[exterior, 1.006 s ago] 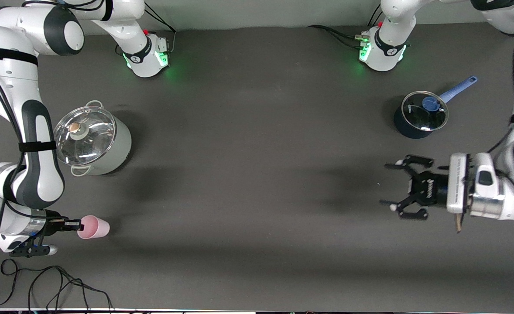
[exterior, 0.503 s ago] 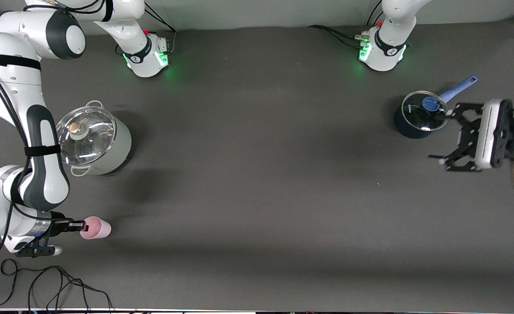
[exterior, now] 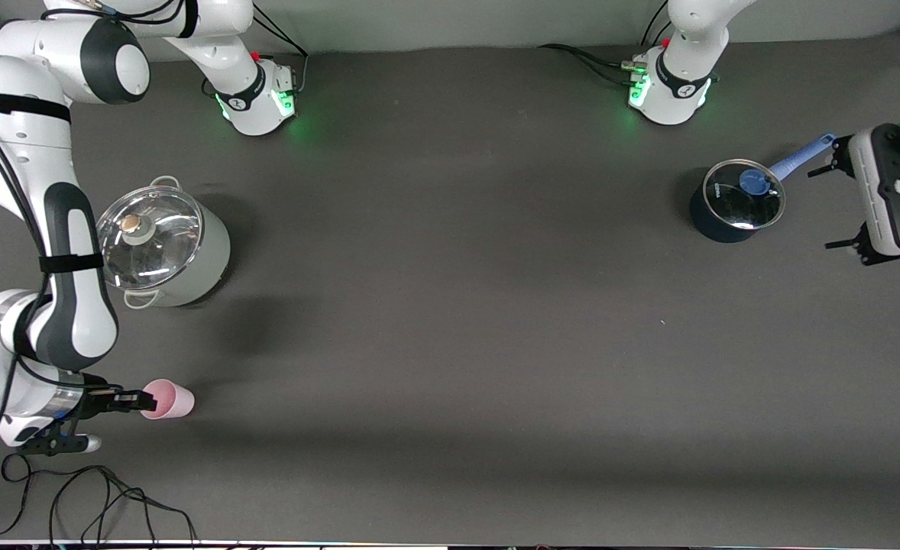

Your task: Transfer pink cup from left to right arm

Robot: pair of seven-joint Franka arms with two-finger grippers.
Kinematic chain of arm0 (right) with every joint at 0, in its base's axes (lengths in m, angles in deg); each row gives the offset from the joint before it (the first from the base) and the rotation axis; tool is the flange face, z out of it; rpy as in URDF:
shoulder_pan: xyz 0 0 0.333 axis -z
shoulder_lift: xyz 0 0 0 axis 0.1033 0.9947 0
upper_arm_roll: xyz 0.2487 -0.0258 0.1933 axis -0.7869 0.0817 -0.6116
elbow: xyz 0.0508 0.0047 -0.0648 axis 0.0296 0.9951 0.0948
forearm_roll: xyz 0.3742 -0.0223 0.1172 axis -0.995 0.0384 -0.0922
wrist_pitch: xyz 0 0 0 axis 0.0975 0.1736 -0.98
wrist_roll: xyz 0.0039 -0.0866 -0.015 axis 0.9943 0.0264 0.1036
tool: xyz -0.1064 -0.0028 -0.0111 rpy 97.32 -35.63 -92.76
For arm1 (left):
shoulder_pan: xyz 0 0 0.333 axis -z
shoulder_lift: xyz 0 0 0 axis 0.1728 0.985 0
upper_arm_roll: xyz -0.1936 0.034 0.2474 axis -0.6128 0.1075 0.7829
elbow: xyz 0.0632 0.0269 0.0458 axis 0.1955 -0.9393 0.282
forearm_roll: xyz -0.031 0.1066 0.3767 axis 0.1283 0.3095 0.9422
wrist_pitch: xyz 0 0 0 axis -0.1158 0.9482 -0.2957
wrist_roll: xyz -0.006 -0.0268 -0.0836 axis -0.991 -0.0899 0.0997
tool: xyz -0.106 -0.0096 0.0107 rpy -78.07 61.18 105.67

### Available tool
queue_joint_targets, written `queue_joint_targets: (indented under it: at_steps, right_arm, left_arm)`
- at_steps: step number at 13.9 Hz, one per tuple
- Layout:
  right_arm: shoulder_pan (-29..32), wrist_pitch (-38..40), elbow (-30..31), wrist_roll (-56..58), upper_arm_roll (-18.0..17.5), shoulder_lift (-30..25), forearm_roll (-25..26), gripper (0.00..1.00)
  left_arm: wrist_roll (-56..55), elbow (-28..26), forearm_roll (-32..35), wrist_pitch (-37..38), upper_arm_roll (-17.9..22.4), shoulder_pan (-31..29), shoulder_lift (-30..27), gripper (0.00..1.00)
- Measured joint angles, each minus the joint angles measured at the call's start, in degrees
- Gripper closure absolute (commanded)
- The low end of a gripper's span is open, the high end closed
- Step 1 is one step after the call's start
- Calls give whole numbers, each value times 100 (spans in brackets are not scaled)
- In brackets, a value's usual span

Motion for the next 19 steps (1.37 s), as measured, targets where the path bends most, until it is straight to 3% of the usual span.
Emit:
queue_joint_targets:
  at_steps: [6,11,14,19]
  right_arm:
    - [-130,1527,-169,-293,30,-1123,10,0]
    - [-295,2323,-111,-1233,32,-1929,95,0]
    - [-611,2369,314,-1719,31,-2367,338,0]
    - [-698,2173,1565,-1799,56,-3453,379,0]
  left_arm:
    - [-996,-18,913,26,33,365,-170,0]
    - [-2834,-49,972,100,53,371,-170,0]
    - [-3556,-138,969,104,53,447,-159,0]
    - [-3997,-416,969,109,57,566,-141,0]
